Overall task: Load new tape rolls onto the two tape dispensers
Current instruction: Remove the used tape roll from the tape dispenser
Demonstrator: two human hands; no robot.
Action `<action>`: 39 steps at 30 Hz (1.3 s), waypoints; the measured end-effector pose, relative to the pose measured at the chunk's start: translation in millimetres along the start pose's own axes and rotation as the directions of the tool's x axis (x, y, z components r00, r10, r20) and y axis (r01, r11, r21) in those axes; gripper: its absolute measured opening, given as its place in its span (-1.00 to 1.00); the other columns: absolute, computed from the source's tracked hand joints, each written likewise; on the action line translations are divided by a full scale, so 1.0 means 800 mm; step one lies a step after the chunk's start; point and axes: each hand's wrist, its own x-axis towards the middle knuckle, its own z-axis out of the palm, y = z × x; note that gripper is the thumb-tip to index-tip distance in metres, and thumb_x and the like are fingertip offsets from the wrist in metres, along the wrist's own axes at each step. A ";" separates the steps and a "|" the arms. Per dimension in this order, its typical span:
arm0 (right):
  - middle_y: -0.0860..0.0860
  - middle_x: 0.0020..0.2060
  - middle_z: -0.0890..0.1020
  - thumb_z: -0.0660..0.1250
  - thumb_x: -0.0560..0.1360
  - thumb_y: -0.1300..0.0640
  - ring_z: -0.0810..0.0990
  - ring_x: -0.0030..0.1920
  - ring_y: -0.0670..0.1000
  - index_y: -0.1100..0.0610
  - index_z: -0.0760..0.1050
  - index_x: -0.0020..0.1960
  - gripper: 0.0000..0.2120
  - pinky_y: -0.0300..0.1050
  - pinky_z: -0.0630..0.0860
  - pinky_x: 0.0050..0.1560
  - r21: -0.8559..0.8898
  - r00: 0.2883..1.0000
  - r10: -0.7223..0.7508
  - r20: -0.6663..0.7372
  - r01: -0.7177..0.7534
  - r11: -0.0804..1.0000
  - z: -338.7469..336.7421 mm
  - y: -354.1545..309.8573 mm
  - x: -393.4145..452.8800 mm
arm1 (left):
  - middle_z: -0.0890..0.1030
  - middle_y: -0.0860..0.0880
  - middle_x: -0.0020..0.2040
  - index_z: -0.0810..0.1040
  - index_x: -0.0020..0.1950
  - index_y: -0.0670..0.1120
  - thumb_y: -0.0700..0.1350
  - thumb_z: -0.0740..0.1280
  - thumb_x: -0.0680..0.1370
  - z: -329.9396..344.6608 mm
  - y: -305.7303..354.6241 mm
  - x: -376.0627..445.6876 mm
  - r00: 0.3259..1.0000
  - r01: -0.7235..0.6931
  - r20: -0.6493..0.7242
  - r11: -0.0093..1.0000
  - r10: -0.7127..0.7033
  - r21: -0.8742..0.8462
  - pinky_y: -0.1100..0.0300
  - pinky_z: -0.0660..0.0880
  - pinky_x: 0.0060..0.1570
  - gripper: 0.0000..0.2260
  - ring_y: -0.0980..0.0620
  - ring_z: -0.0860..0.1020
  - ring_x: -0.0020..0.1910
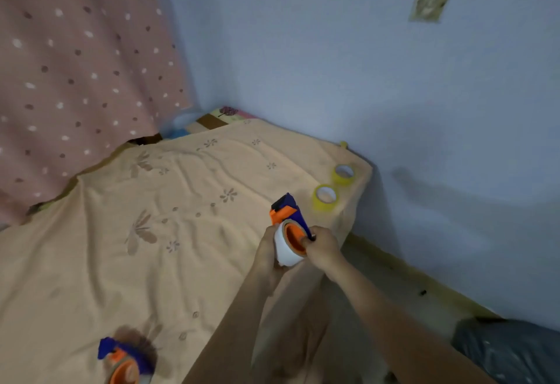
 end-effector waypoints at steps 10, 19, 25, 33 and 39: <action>-0.02 -0.25 0.61 0.30 0.57 0.10 0.60 -0.14 0.03 0.08 0.54 -0.07 -0.91 -0.16 0.44 -0.23 -0.013 0.999 -0.017 -0.032 0.016 1.000 -0.090 0.024 0.103 | 0.68 -0.22 0.18 0.56 0.39 -0.10 0.13 0.29 0.59 0.109 0.003 0.081 0.999 -0.039 -0.019 0.990 0.042 0.135 -0.06 0.66 0.01 -0.54 -0.17 0.65 0.10; -0.20 -0.34 0.57 0.27 0.57 0.15 0.55 -0.29 -0.16 -0.06 0.52 -0.18 -0.81 -0.37 0.40 -0.34 -0.098 0.999 -0.050 0.011 0.051 0.994 -0.143 0.026 0.237 | 0.56 -0.25 0.36 0.48 0.46 -0.07 0.07 0.22 0.64 0.170 0.026 0.214 0.999 -0.038 0.004 0.999 0.038 0.023 -0.18 0.56 0.12 -0.57 -0.27 0.50 0.36; 0.13 -0.20 0.65 0.24 0.56 0.17 0.65 -0.12 0.16 0.25 0.53 -0.04 -0.85 -0.05 0.52 -0.20 -0.207 0.993 0.001 0.116 0.023 0.978 -0.167 0.006 0.345 | 0.53 -0.31 0.30 0.45 0.46 -0.19 0.01 0.18 0.66 0.196 0.061 0.304 1.000 0.001 -0.029 0.998 -0.003 -0.058 -0.29 0.40 0.38 -0.57 -0.30 0.49 0.31; 0.01 -0.28 0.61 0.28 0.53 0.09 0.64 -0.24 0.07 0.12 0.47 -0.04 -0.90 0.02 0.61 -0.15 -0.283 0.967 0.008 0.255 0.067 0.957 -0.166 -0.022 0.452 | 0.53 -0.31 0.39 0.47 0.47 -0.12 0.03 0.23 0.65 0.202 0.101 0.376 0.995 -0.086 -0.055 0.984 0.078 -0.154 -0.22 0.49 0.30 -0.57 -0.28 0.51 0.35; 0.07 -0.09 0.61 0.29 0.48 0.04 0.61 -0.15 0.03 0.11 0.42 0.06 -0.79 -0.09 0.55 -0.27 -0.247 0.922 0.073 0.380 0.025 0.969 -0.139 -0.048 0.506 | 0.71 -0.17 0.16 0.63 0.26 -0.02 0.13 0.43 0.51 0.194 0.118 0.393 0.991 -0.099 -0.110 0.975 0.078 -0.201 -0.04 0.66 -0.05 -0.62 -0.15 0.70 0.10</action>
